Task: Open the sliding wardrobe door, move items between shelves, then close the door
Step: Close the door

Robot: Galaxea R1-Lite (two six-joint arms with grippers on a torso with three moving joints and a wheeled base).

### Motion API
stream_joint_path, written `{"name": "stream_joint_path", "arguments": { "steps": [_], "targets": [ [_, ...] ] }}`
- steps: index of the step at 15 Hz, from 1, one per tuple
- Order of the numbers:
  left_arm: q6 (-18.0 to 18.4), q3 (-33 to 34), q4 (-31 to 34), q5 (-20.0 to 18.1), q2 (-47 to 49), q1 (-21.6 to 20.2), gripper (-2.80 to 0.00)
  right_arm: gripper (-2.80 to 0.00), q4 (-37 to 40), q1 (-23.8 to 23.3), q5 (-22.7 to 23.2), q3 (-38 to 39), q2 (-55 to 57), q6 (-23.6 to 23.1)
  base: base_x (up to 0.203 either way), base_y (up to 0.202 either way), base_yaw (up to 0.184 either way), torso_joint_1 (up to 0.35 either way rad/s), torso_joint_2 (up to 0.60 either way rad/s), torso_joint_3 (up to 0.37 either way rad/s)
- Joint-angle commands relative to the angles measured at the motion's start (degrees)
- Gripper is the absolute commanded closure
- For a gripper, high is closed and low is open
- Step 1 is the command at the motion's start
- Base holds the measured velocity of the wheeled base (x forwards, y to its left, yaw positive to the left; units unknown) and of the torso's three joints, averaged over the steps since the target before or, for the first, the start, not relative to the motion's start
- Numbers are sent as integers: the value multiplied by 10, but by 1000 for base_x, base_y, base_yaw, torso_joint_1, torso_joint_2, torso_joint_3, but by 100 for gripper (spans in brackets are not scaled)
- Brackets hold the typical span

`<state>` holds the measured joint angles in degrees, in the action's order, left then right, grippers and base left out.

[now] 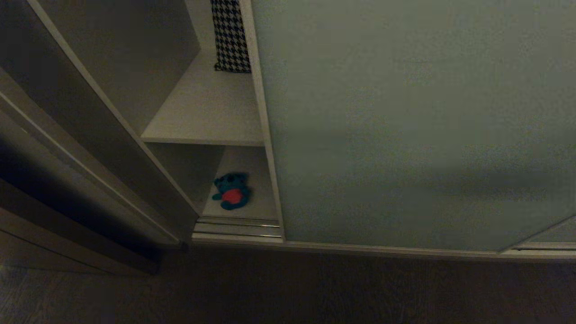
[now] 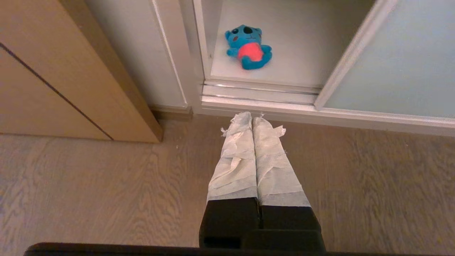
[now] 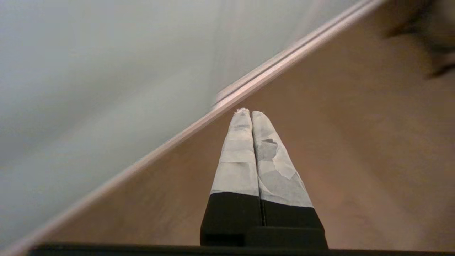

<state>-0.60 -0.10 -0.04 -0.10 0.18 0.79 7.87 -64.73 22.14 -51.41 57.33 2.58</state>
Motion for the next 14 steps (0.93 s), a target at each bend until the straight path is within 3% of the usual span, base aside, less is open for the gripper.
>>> {"name": "stream_joint_path", "arguments": {
  "steps": [1, 4, 7, 11, 14],
  "targets": [
    [0, 0, 0, 0, 1, 0, 0, 0, -31, -57, 2, -31, 83, -2, 0, 0, 0, 0, 0, 0],
    [0, 0, 0, 0, 1, 0, 0, 0, -48, -84, 4, -106, 145, -45, 0, 0, 0, 0, 0, 0],
    [0, 0, 0, 0, 1, 0, 0, 0, -63, -87, 14, -198, 224, -52, 0, 0, 0, 0, 0, 0],
    [0, 0, 0, 0, 1, 0, 0, 0, -46, -81, 146, -266, 300, -47, 0, 0, 0, 0, 0, 0],
    [0, 0, 0, 0, 1, 0, 0, 0, -37, -79, 203, -300, 342, -47, 0, 0, 0, 0, 0, 0]
  ]
}}
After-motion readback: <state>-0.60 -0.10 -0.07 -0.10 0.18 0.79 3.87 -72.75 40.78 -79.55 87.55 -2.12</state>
